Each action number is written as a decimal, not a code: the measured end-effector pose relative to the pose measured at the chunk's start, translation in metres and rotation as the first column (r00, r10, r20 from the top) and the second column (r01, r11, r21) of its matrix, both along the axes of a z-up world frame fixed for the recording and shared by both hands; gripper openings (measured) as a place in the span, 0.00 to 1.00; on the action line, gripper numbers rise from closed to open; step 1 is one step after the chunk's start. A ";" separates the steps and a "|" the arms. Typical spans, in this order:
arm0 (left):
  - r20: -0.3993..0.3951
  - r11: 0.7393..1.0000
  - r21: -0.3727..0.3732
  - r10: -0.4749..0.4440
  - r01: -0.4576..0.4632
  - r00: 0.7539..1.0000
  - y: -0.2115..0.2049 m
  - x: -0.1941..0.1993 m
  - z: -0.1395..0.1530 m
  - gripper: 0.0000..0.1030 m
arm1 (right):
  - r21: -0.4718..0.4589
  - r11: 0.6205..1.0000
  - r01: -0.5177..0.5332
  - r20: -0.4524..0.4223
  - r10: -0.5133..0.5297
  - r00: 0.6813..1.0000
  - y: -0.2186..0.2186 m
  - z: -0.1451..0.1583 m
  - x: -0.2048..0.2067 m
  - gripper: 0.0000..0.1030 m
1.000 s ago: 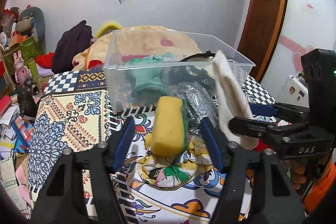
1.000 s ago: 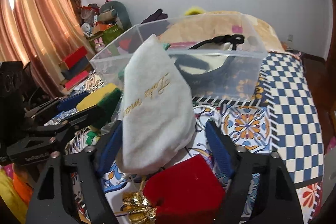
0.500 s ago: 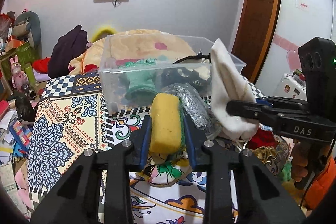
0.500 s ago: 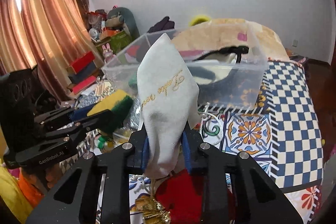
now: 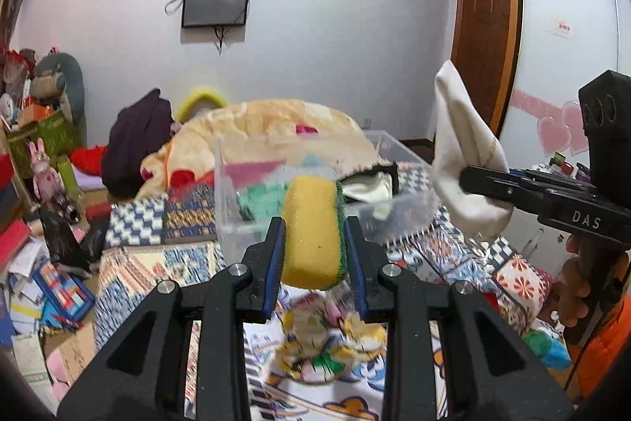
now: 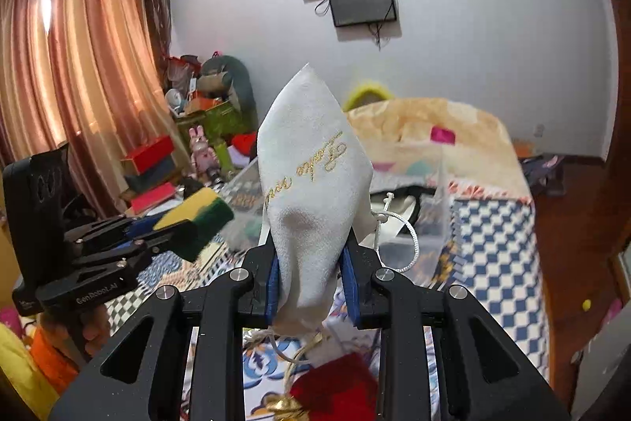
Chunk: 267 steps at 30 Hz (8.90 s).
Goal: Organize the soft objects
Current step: 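Carry the sponge over the box with the left tool while the right tool carries the white bag, then release the sponge into the box with the left tool while the right tool releases the white bag, then grasp the floral scrunchie with the left tool while the right tool grasps the red velvet pouch, then carry the scrunchie over the box with the left tool while the right tool carries the red pouch, then release the scrunchie into the box with the left tool while the right tool releases the red pouch, then grasp the silver foil packet with the left tool while the right tool grasps the black beaded ring, then lift the foil packet toward the box with the left tool while the right tool carries the ring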
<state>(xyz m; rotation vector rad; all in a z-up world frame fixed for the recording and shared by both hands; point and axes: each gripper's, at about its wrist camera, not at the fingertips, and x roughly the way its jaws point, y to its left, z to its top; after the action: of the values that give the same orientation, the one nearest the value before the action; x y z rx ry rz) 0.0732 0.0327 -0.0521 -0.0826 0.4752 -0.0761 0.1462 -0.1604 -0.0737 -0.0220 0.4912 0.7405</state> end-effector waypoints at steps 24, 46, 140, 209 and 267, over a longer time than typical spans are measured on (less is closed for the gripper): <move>-0.104 1.000 -0.001 0.023 -0.024 0.994 0.015 0.093 -0.013 0.29 | -0.137 0.986 0.096 0.003 -0.096 0.995 0.030 -0.002 0.075 0.23; -0.163 1.000 -0.007 0.015 -0.016 0.987 0.010 0.117 -0.028 0.46 | -0.220 0.974 0.046 -0.065 -0.061 0.996 0.043 -0.017 0.082 0.46; 0.025 0.999 0.019 0.049 -0.050 0.998 0.005 -0.001 0.003 0.17 | 0.001 0.995 0.095 0.049 -0.095 0.994 -0.011 0.003 -0.004 0.27; -0.273 0.995 -0.043 -0.099 0.091 0.957 -0.039 0.067 -0.076 0.59 | -0.147 0.986 0.080 -0.061 -0.090 0.994 -0.003 -0.059 0.013 0.76; -0.060 0.998 -0.064 -0.018 0.014 0.998 0.014 -0.008 -0.031 0.24 | -0.339 0.931 -0.139 -0.147 0.093 0.985 0.075 -0.084 0.021 0.28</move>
<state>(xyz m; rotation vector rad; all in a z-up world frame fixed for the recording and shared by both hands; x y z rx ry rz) 0.0655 0.0468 -0.0827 -0.1433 0.5344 -0.1045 0.1674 -0.0850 -0.1572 -0.3398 0.7454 0.7659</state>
